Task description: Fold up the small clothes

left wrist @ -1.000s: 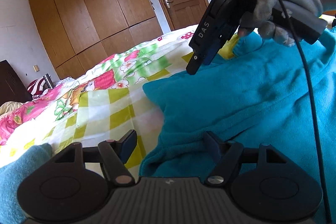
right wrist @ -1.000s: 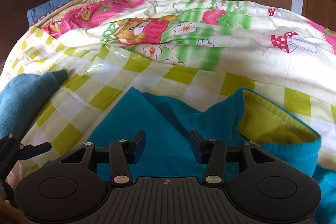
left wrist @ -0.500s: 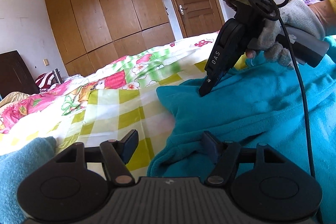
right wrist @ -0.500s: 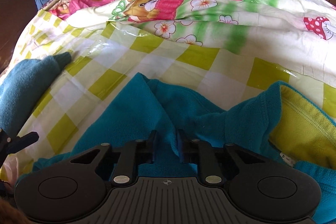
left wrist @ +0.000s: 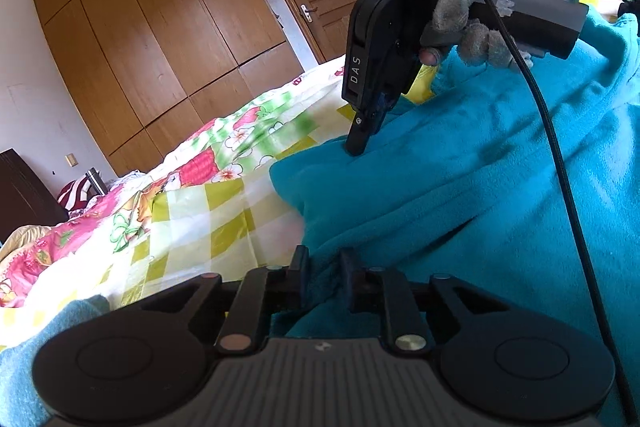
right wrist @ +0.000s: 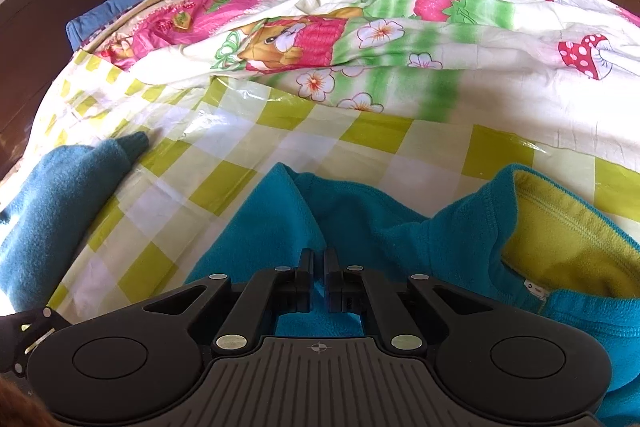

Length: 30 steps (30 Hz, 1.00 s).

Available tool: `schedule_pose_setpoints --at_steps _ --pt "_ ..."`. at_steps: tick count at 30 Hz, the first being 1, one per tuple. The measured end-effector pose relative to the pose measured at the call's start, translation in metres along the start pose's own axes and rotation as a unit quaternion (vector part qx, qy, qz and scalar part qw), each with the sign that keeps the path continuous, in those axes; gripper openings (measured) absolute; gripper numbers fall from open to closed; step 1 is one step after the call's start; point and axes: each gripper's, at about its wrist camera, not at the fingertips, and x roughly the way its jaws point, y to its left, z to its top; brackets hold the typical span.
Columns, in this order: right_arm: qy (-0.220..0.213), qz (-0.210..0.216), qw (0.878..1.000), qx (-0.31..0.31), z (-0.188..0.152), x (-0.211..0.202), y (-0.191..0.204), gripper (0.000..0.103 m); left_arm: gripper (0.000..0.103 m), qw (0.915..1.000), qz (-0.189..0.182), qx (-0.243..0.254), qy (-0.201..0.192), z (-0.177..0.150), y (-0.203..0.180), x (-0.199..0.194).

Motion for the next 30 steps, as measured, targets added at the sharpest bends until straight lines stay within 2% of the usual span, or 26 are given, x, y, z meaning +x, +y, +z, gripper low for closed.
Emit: schedule_pose_setpoints --at_steps 3,4,6,9,10,11,12,13,14,15,17,21,24,27,30 --pt "0.002 0.000 1.000 0.006 -0.002 0.008 -0.003 0.015 0.032 0.9999 -0.003 -0.009 -0.004 0.000 0.002 -0.001" --pt "0.004 0.009 1.000 0.004 -0.002 0.010 -0.003 0.024 0.033 0.9998 -0.009 -0.016 -0.008 0.000 0.005 -0.003" --pt "0.008 0.007 1.000 -0.015 -0.002 0.014 0.001 0.031 0.035 0.9995 -0.013 -0.023 -0.015 -0.003 0.009 -0.008" --pt "0.006 -0.007 1.000 -0.020 -0.001 0.019 0.003 0.031 0.047 0.9999 -0.011 -0.001 -0.012 -0.004 0.003 -0.009" --pt "0.010 -0.011 1.000 -0.017 0.000 0.022 0.003 0.029 0.052 0.9998 -0.008 0.012 -0.011 -0.004 -0.001 -0.007" --pt "0.009 -0.013 1.000 -0.015 0.000 0.022 0.005 0.026 0.053 0.9996 -0.006 0.027 -0.008 -0.005 -0.006 -0.005" --pt "0.010 -0.013 1.000 -0.012 0.000 0.022 0.006 0.017 0.053 0.9992 -0.001 0.039 -0.003 -0.004 -0.010 -0.002" --pt "0.010 -0.013 1.000 -0.010 0.000 0.021 0.007 0.010 0.050 0.9988 0.004 0.049 0.001 -0.004 -0.013 0.000" --pt "0.004 -0.016 1.000 -0.007 0.000 0.018 0.008 0.009 0.040 0.9987 0.006 0.051 0.002 -0.003 -0.013 0.001" --pt "-0.002 -0.018 1.000 -0.002 0.000 0.014 0.009 0.007 0.034 0.9989 0.009 0.045 0.004 -0.002 -0.012 0.001" --pt "-0.018 -0.018 1.000 0.004 0.002 0.001 0.013 0.006 0.025 0.9997 0.011 0.020 0.001 0.002 -0.005 -0.002" --pt "-0.051 -0.015 0.999 0.005 0.014 -0.024 0.025 0.005 0.025 0.9977 0.027 -0.057 -0.025 0.015 0.024 -0.021" --pt "-0.074 -0.005 0.997 -0.006 0.029 -0.035 0.039 0.005 0.024 0.9940 0.028 -0.104 -0.022 0.015 0.044 -0.023" --pt "-0.078 -0.019 0.997 -0.007 0.042 -0.019 0.047 0.005 0.025 0.9921 0.030 -0.122 0.008 0.002 0.049 -0.013" --pt "-0.034 -0.059 0.997 -0.029 0.040 0.025 0.050 0.005 0.030 0.9934 0.037 -0.101 0.039 -0.010 0.044 -0.002"
